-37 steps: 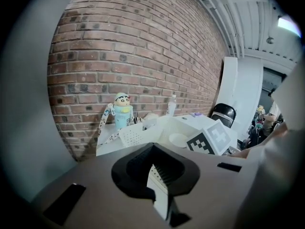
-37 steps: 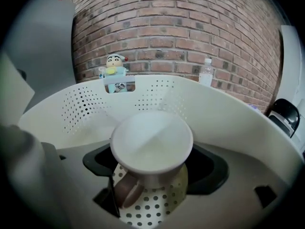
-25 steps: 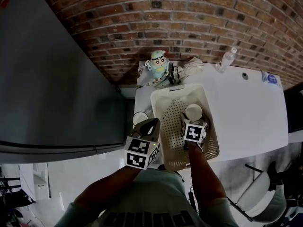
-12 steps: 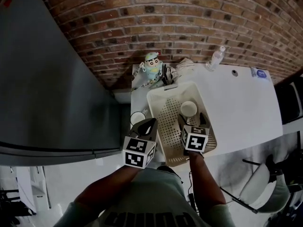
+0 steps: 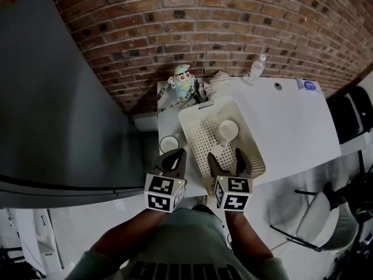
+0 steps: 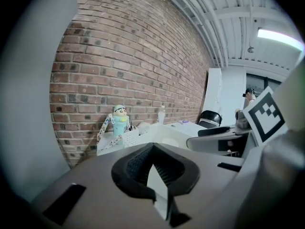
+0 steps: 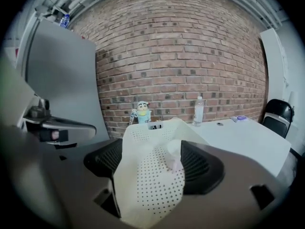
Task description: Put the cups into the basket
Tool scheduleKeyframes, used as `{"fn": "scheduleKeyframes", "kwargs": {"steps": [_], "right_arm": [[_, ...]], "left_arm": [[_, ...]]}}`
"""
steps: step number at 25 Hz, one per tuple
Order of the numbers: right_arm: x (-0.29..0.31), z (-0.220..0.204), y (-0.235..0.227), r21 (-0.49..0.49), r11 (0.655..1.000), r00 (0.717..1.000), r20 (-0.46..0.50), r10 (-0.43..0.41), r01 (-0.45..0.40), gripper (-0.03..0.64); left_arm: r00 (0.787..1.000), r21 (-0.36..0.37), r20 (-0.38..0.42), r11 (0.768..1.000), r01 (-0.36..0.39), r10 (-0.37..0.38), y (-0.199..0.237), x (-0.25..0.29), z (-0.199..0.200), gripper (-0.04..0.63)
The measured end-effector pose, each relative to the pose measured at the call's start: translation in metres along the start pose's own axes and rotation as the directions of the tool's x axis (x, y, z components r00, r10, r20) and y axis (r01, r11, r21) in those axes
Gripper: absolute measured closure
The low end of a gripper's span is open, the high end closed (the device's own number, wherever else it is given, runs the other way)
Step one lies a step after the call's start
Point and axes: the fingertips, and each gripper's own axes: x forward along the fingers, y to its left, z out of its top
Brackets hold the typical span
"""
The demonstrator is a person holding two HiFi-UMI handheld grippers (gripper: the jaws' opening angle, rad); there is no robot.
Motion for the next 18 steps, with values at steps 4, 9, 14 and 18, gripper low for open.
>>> {"fn": "scheduleKeyframes", "kwargs": {"steps": [4, 9, 14, 18], "right_arm": [[-0.025, -0.007, 0.042, -0.016, 0.999, 0.999, 0.013, 0.036, -0.036, 0.240], [-0.044, -0.015, 0.089, -0.045, 0.998, 0.998, 0.030, 0.052, -0.051, 0.503], [-0.049, -0.028, 0.127, -0.089, 0.992, 0.996, 0.012, 0.091, -0.089, 0.601], [-0.050, -0.039, 0.155, -0.098, 0.987, 0.992, 0.003, 0.127, -0.126, 0.601]], "left_arm": [[1.000, 0.017, 0.017, 1.000, 0.013, -0.013, 0.005, -0.016, -0.003, 0.597], [0.999, 0.022, 0.028, 0.999, 0.023, -0.024, 0.018, -0.041, -0.011, 0.597], [0.999, 0.012, 0.033, 1.000, 0.017, -0.017, 0.035, -0.070, -0.023, 0.597], [0.999, 0.013, 0.040, 1.000, -0.007, 0.007, 0.054, -0.094, -0.033, 0.597]]}}
